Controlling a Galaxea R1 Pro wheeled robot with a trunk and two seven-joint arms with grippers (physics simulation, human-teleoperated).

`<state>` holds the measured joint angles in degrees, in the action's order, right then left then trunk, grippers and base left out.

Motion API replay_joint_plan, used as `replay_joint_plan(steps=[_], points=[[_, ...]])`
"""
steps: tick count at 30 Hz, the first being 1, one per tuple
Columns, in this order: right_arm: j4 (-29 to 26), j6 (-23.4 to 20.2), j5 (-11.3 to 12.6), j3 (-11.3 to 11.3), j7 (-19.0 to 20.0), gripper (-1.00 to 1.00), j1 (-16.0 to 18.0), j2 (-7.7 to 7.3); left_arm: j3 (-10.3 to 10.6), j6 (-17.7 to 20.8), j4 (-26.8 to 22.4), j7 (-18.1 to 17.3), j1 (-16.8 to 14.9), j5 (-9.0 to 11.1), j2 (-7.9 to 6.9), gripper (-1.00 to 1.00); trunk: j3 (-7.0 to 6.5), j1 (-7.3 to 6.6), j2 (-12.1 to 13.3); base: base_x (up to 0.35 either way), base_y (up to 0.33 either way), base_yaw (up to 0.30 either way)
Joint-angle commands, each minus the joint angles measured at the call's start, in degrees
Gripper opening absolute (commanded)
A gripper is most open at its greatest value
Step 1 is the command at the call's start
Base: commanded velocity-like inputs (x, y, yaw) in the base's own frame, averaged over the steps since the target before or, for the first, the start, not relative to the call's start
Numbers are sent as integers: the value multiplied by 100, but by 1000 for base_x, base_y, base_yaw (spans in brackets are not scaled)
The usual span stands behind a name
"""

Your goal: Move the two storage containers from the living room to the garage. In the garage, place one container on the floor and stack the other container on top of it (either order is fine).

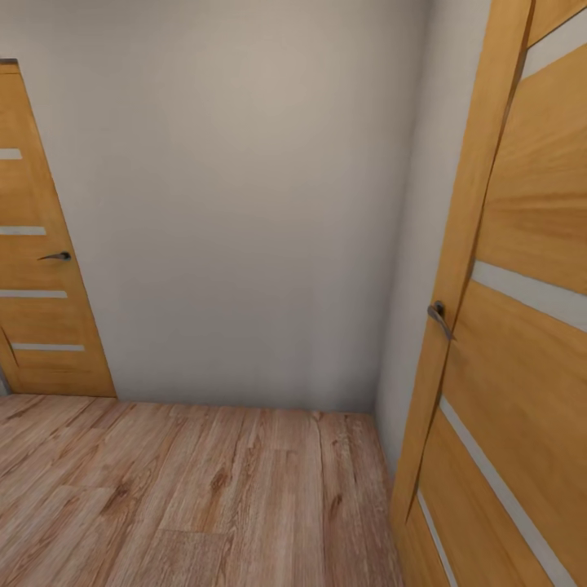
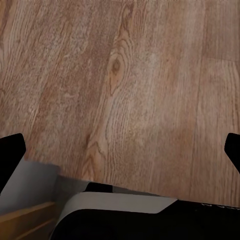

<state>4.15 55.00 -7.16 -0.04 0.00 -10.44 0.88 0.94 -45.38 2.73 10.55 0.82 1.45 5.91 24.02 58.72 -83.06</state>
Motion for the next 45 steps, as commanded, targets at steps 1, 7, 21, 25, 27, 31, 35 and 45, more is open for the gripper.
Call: replay_joint_plan(steps=[1,7,21,25,27,31,35,45], points=[[7,20,-14,-4,0,100,2,0,12,-23,8,12,-3,13,0,100,3,1,-2,184,0,0],[7,20,-13,-4,0,100,1,0,16,-24,8,16,-3,13,-10,100,3,1,-2,278,0,0],[7,20,-13,-4,0,100,3,0,12,-24,8,33,-3,13,-6,100,3,1,-2,112,0,0],[7,20,-13,-4,0,100,2,0,13,-24,8,40,-3,13,-4,100,3,1,-2,1,0,0],[7,20,-13,-4,0,100,1,0,12,-24,8,42,-3,13,-7,100,3,1,-2,0,0,0],[7,20,-13,-4,0,100,0,0,13,-24,8,43,-3,13,-10,100,3,1,-2,0,0,0],[7,17,-6,-4,-6,100,2,0,12,-24,8,43,-3,13,-11,100,3,1,-2,0,0,0],[7,20,-18,-4,-1,100,2,0,12,-16,8,43,-3,13,-21,100,3,1,-2,0,13,0]])
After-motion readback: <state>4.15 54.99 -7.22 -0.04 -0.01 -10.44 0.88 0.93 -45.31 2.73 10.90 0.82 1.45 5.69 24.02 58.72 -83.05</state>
